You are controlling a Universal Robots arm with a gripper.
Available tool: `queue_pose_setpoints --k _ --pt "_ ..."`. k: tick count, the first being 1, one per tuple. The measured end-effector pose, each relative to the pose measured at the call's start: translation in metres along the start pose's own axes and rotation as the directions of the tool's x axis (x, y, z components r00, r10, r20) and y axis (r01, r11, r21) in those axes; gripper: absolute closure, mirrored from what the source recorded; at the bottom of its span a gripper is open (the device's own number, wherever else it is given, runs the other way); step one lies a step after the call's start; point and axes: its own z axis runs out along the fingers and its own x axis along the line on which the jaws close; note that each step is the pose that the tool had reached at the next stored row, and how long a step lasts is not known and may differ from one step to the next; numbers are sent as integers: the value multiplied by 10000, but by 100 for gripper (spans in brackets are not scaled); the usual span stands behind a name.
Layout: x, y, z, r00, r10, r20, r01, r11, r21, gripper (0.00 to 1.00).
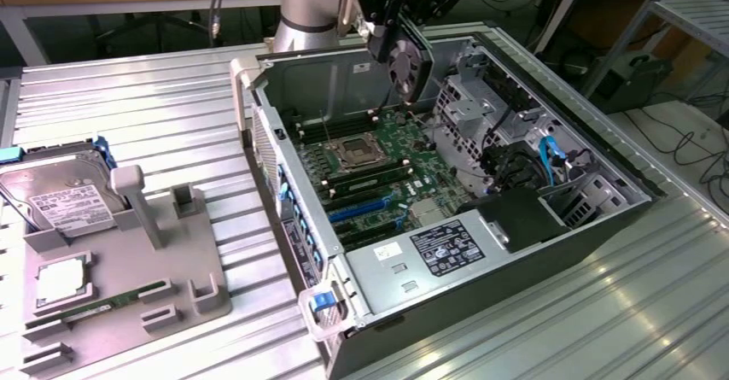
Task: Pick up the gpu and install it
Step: 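Pick up the gpu and move the gpu toward the slot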
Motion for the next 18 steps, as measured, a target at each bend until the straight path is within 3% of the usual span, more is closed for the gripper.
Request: queue_pose_setpoints --k 18 --pt "-263 3 -10 10000 0 0 0 10000 0 73"
